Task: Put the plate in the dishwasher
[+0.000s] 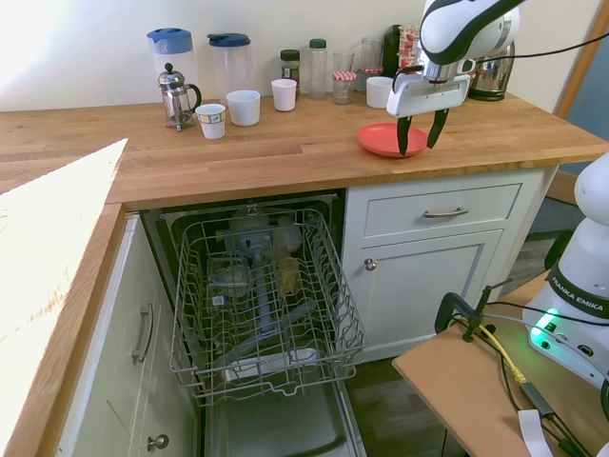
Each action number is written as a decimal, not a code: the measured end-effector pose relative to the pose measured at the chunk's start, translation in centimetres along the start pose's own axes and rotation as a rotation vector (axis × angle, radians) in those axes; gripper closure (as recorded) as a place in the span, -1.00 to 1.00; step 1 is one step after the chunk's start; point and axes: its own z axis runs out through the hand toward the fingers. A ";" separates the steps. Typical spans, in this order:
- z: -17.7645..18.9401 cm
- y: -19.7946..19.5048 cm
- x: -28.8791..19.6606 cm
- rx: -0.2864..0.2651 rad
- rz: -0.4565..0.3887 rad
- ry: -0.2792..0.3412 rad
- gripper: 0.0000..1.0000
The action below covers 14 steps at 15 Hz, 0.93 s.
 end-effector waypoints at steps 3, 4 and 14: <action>0.4 0.2 0.7 -0.009 0.012 -0.004 -1.00; 0.0 0.5 1.7 -0.005 0.033 -0.002 -1.00; 0.6 3.6 13.7 0.175 0.197 -0.075 -1.00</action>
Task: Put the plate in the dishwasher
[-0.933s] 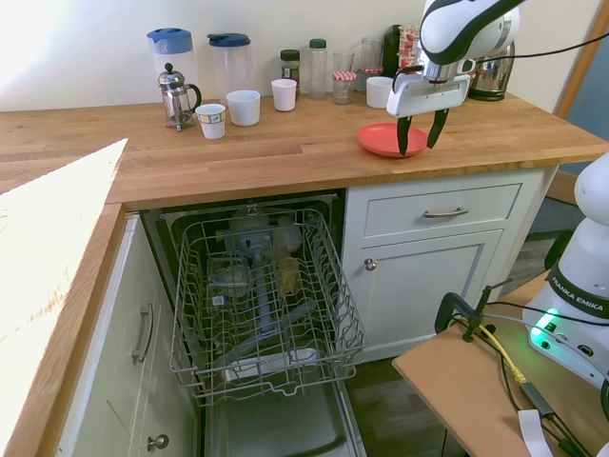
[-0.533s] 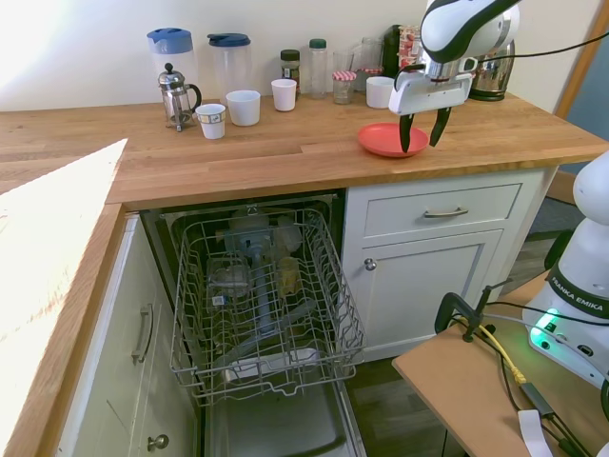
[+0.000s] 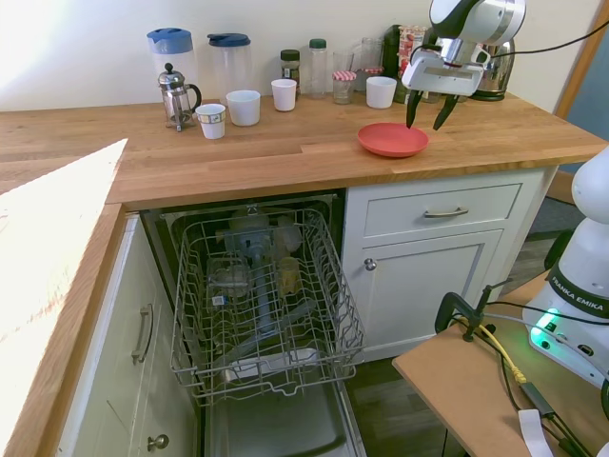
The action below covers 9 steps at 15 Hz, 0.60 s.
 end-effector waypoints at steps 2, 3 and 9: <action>1.7 0.8 1.8 0.039 0.016 -0.021 -1.00; 2.3 1.1 2.4 0.054 0.022 -0.028 -1.00; 3.6 1.3 3.5 0.125 0.060 -0.076 1.00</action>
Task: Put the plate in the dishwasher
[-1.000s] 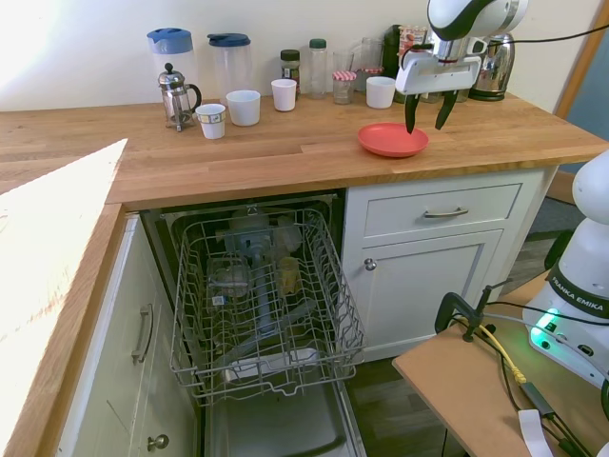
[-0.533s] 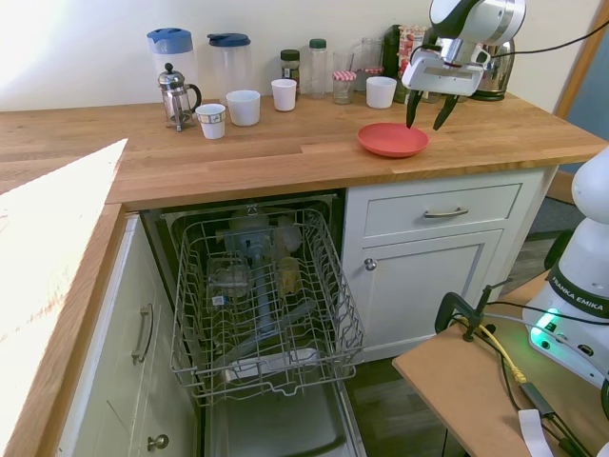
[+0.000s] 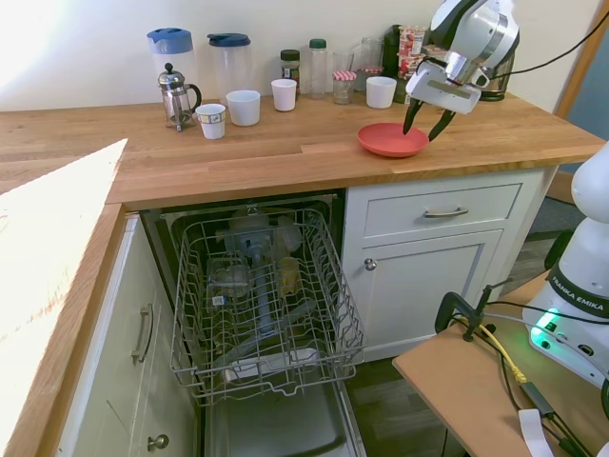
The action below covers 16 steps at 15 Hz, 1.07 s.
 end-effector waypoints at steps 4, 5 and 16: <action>1.3 -0.5 1.2 0.019 0.002 -0.026 1.00; 1.5 -0.5 1.4 0.022 0.003 -0.032 1.00; 2.5 -1.4 3.6 0.019 0.010 -0.064 1.00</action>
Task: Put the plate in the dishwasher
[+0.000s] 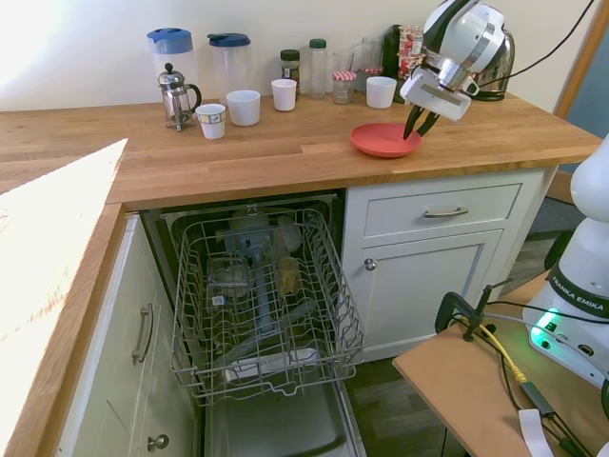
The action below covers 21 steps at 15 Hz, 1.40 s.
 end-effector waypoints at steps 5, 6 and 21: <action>0.0 0.3 0.4 0.030 -0.009 -0.009 1.00; 0.0 0.3 0.4 0.032 -0.016 -0.010 1.00; -15.0 -13.2 -34.7 -0.201 -0.448 0.459 1.00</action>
